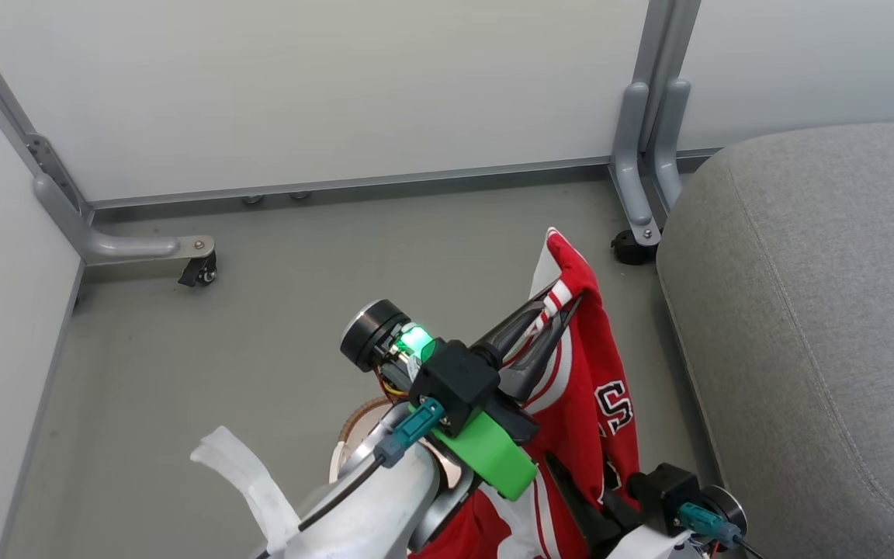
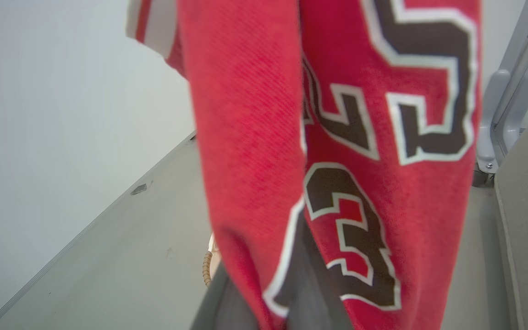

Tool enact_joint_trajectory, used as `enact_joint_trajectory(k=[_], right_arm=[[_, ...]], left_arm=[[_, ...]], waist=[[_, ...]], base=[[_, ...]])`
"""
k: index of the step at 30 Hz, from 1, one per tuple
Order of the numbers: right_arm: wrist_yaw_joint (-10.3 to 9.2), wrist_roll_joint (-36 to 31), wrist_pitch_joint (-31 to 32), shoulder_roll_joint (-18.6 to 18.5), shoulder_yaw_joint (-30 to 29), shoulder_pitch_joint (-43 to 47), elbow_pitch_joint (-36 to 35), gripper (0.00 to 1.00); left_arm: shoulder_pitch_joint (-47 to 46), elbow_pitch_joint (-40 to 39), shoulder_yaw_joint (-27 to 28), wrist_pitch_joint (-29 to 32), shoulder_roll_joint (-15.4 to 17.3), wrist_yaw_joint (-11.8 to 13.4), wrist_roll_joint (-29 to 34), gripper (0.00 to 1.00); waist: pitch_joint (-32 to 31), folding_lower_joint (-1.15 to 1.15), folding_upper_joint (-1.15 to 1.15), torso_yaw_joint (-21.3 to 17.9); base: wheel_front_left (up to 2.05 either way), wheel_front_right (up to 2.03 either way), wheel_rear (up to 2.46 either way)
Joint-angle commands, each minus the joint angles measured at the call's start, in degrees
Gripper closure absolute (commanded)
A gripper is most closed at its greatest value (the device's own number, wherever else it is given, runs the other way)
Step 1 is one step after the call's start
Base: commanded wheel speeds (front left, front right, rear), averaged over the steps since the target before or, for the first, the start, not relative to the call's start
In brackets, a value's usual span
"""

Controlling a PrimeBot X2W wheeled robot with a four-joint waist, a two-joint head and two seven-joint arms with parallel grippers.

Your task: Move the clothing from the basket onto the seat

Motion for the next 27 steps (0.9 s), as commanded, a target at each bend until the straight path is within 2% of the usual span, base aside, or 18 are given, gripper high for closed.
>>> enact_joint_trajectory(k=[1,14,15,16,17,27], right_arm=[[-0.08,0.3,-0.1,-0.4,0.1,-0.5,0.3,1.00],[-0.08,1.5,-0.1,-1.1,0.3,-0.5,0.2,1.00],[-0.08,1.6,-0.1,-1.1,0.3,-0.5,0.1,1.00],[-0.08,1.6,-0.1,-1.1,0.2,-0.5,0.1,1.00],[-0.08,1.6,-0.1,-1.2,0.1,-0.5,0.0,1.00],[-0.08,1.7,-0.1,-1.3,-0.2,0.4,-0.3,1.00]], left_arm=[[-0.9,0.5,0.3,-0.2,0.0,0.0,0.1,1.00],[-0.6,3.9,0.0,-0.2,0.0,-0.6,-1.8,1.00],[-0.5,4.2,0.0,-0.2,0.0,-0.6,-2.0,0.81],[-0.5,4.3,0.0,-0.2,0.0,-0.5,-2.3,0.34],[-0.4,4.6,-0.2,-0.2,0.0,-0.7,-2.5,0.00],[-1.2,6.1,-0.8,-0.2,0.0,0.1,-2.8,0.00]], waist=[[0.1,0.00,0.00,0.0],[0.3,0.00,0.00,-0.5],[0.3,0.00,0.00,-0.5],[0.3,0.00,0.00,-0.6],[0.3,0.00,0.00,-0.6],[0.4,0.00,0.00,-0.9]], base=[[0.00,0.00,0.00],[0.00,0.00,0.00],[0.00,0.00,0.00],[0.00,0.00,0.00],[0.00,0.00,0.00],[0.00,0.00,0.00]])
